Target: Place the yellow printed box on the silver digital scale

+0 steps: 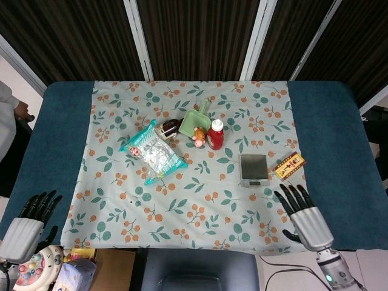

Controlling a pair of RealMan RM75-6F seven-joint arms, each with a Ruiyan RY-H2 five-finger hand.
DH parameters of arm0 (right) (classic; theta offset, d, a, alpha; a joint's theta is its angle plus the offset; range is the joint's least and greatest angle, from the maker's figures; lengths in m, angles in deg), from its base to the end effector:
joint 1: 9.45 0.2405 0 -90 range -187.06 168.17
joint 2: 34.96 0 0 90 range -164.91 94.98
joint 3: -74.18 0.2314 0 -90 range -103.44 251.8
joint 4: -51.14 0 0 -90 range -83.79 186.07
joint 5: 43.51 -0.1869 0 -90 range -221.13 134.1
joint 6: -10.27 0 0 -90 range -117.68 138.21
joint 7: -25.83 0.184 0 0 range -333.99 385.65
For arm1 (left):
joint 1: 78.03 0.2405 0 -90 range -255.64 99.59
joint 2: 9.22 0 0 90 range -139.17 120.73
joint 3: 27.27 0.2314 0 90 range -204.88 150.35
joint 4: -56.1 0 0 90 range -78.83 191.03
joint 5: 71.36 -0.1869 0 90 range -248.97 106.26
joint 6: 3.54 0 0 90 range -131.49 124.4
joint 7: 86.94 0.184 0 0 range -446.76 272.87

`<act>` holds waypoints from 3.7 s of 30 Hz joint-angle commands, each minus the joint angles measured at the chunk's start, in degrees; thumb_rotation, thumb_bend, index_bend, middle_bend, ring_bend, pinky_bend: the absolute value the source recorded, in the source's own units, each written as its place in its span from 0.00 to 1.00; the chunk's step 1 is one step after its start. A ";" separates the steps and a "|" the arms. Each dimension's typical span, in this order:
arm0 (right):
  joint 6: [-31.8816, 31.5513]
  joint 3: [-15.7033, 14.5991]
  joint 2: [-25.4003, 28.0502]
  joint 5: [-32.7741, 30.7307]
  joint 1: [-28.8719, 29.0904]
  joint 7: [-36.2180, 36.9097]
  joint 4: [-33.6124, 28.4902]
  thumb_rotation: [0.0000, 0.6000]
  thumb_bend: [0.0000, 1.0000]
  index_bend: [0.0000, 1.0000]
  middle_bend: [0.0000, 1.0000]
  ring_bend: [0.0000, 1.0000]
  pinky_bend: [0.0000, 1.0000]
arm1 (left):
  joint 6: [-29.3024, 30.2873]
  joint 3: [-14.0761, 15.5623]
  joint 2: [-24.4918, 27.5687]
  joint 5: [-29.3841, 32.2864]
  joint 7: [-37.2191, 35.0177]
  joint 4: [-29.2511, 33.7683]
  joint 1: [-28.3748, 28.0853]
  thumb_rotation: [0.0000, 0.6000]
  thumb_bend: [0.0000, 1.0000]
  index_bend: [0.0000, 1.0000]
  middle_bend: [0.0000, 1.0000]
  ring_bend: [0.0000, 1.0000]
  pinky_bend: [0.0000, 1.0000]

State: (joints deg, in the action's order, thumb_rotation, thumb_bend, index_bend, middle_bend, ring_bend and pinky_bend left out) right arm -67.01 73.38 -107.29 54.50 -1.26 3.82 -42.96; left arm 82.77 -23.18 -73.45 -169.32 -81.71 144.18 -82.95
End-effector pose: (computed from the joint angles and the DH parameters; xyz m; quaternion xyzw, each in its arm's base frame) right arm -0.2229 -0.2084 0.0815 0.7420 -0.2808 0.3356 0.5079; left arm -0.2683 0.1909 0.1421 -0.7005 -0.3186 -0.3476 0.5356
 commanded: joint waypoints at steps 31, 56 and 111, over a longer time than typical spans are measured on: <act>20.25 7.54 -16.26 -22.79 18.20 -20.37 13.42 1.00 0.72 0.41 0.00 0.00 0.00 | 2.80 0.59 -0.41 -1.94 -2.65 -2.72 0.45 1.00 0.45 0.00 0.00 0.00 0.12; 19.52 5.20 -16.91 -27.08 20.66 -22.69 12.86 1.00 0.72 0.39 0.00 0.00 0.00 | 2.03 0.68 -0.11 -1.31 -1.75 -2.01 0.44 1.00 0.45 0.00 0.00 0.00 0.12; 29.35 4.90 -18.36 -30.15 26.91 -18.83 42.54 1.00 0.52 0.35 0.00 0.00 0.00 | 0.41 -1.34 -0.42 2.87 -0.98 -2.26 0.03 1.00 0.45 0.00 0.00 0.00 0.12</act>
State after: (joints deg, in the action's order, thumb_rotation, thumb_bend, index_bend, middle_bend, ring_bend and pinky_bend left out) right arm -37.74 78.20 -125.56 24.43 25.58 -14.92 -0.46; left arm 83.18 -24.52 -73.87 -166.44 -82.69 141.92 -82.92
